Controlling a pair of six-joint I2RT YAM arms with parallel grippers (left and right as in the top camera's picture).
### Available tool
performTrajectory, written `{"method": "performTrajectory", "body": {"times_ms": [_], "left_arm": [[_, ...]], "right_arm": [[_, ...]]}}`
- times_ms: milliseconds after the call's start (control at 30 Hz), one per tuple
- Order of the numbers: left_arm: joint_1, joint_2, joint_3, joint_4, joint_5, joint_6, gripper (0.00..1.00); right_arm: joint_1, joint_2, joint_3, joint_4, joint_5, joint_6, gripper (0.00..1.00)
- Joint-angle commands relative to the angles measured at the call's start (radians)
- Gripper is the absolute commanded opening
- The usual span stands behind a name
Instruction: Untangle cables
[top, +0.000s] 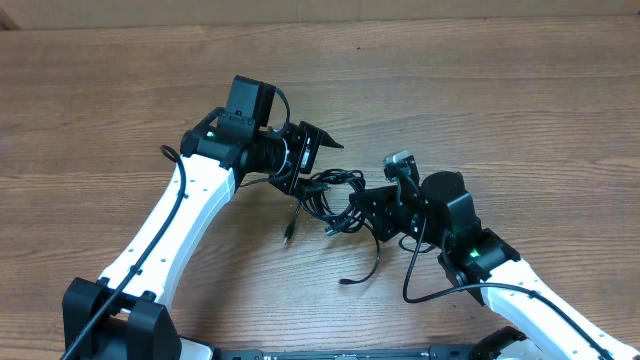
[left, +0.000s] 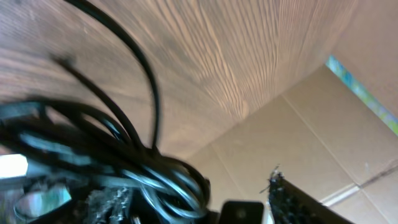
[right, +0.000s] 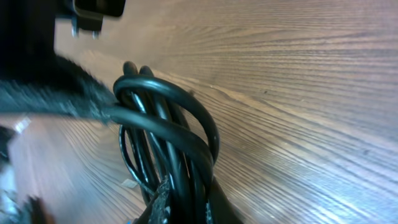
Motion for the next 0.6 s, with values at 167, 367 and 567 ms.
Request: {"method": "performTrajectory", "body": {"times_ms": [167, 367, 567], "left_arm": [[0.003, -0.015, 0.012, 0.000, -0.145, 0.391, 0.83], [0.003, -0.015, 0.012, -0.005, -0.183, 0.677, 0.82], [0.003, -0.015, 0.012, -0.040, -0.253, 0.771, 0.80]], "right_arm": [[-0.029, -0.007, 0.008, 0.014, -0.089, 0.276, 0.04], [-0.060, -0.007, 0.008, 0.010, -0.141, 0.324, 0.04], [-0.064, -0.007, 0.008, 0.010, -0.140, 0.233, 0.04]]}}
